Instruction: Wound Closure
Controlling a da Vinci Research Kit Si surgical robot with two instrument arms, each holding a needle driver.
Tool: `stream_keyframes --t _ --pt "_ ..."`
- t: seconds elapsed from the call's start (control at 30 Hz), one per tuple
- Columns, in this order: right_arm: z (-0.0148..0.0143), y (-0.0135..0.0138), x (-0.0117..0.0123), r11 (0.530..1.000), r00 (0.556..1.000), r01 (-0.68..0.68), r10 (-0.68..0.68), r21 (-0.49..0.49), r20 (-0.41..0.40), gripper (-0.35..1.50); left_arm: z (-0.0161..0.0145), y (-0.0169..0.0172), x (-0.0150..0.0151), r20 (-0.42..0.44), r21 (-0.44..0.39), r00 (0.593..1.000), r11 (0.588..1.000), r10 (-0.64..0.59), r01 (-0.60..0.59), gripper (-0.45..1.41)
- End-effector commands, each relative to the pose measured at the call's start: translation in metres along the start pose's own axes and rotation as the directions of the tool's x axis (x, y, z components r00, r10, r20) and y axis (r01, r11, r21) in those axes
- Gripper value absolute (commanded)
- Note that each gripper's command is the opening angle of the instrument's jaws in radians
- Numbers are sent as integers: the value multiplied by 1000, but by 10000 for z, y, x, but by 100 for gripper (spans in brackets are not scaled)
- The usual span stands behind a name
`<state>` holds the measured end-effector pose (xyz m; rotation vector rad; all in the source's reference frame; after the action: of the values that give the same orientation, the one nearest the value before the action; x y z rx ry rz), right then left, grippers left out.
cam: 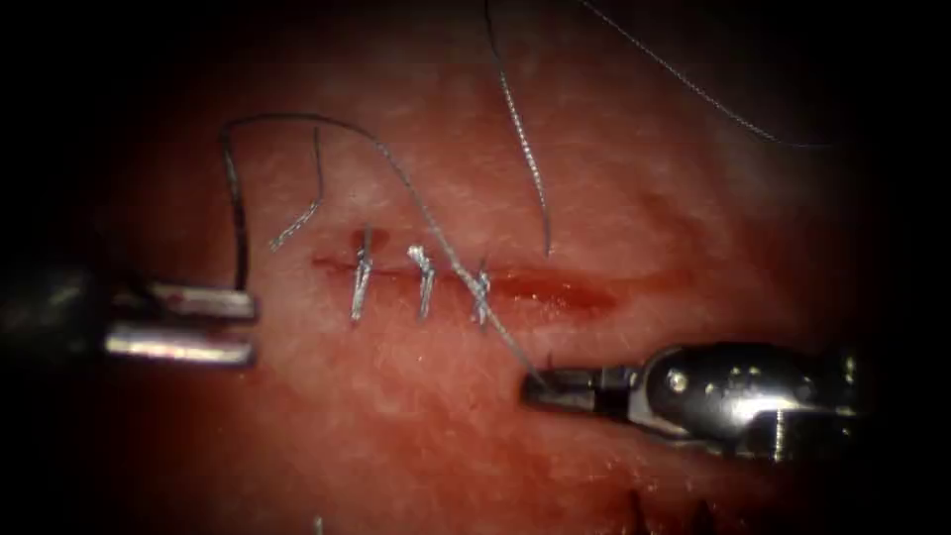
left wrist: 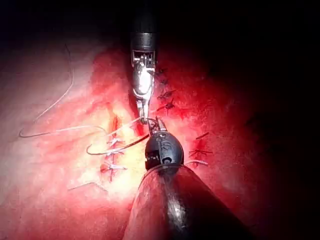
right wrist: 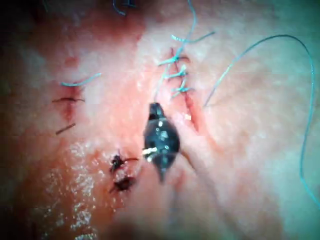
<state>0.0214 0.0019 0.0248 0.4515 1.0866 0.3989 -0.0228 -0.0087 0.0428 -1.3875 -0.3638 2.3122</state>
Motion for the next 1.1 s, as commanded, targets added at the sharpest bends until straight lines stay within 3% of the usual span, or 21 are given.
stream_keyframes --t 0.03,0.2,0.37,0.4,0.43,0.5,0.57,0.83,1.1 --pt "5 -27 9 999 999 -18 19 29 -27 -35 5 7 -9 1 -3 1000 1000 -2 2 -45" --pt "-4 -58 48 997 997 -41 45 68 -64 -35 7 6 -14 1 -1 1000 1000 1 -1 -45" --pt "-6 -67 67 997 997 2 4 77 -80 -35 6 7 -12 2 0 1000 1000 0 0 -45" --pt "-5 -65 67 997 996 42 -36 68 -81 -13 6 8 -12 2 0 1000 1000 -1 1 -45" --pt "-4 -63 66 998 996 46 -42 48 -76 29 5 8 -11 2 -1 1000 1000 -1 1 -45" --pt "-3 -54 60 997 995 78 -78 -4 -63 96 3 7 -10 2 -2 1000 1000 -2 2 -45" --pt "-3 -43 53 994 994 99 -101 -38 -51 114 0 6 -10 3 -5 1000 1000 -3 3 -45" --pt "6 1 7 980 987 156 -158 -121 -14 119 -14 1 -8 9 10 1000 1000 -13 12 -45" --pt "26 22 -26 970 982 188 -182 -154 53 113 -14 -1 -9 4 21 1000 1000 -17 17 -45"
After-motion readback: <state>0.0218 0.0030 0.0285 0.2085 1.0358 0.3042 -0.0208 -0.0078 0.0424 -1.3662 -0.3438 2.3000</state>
